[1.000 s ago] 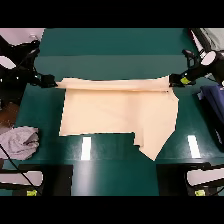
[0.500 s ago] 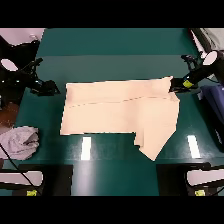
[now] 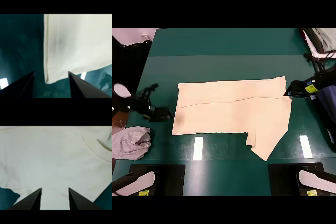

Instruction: Fold the shirts.

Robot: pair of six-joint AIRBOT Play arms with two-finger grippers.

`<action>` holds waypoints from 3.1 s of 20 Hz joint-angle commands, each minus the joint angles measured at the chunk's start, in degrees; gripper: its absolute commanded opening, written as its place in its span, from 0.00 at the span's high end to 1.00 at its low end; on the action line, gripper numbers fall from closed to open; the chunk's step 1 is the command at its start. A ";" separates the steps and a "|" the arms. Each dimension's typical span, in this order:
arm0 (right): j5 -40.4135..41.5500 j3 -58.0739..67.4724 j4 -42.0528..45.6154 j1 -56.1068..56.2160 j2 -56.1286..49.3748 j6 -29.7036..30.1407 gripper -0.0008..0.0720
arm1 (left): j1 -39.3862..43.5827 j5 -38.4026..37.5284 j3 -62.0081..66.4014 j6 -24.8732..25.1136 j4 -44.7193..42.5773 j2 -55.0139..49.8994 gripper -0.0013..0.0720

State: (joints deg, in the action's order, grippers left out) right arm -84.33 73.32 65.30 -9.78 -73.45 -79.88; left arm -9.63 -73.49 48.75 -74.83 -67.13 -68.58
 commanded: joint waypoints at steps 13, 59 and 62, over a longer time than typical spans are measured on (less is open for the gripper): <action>-1.11 -6.71 -4.15 -3.19 8.52 1.11 0.46 | 0.00 4.98 -12.61 0.35 7.63 3.93 0.95; 12.74 -24.94 -3.82 -3.02 26.53 -8.59 0.96 | 0.00 10.38 -0.52 2.78 9.35 20.90 0.95; 15.15 -18.01 -3.78 -3.02 19.02 -6.71 0.96 | 0.00 20.59 -0.20 2.78 10.25 20.70 0.95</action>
State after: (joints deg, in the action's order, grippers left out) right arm -71.55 48.82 61.58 -12.82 -48.21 -88.77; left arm -9.61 -62.37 47.11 -71.99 -57.56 -47.97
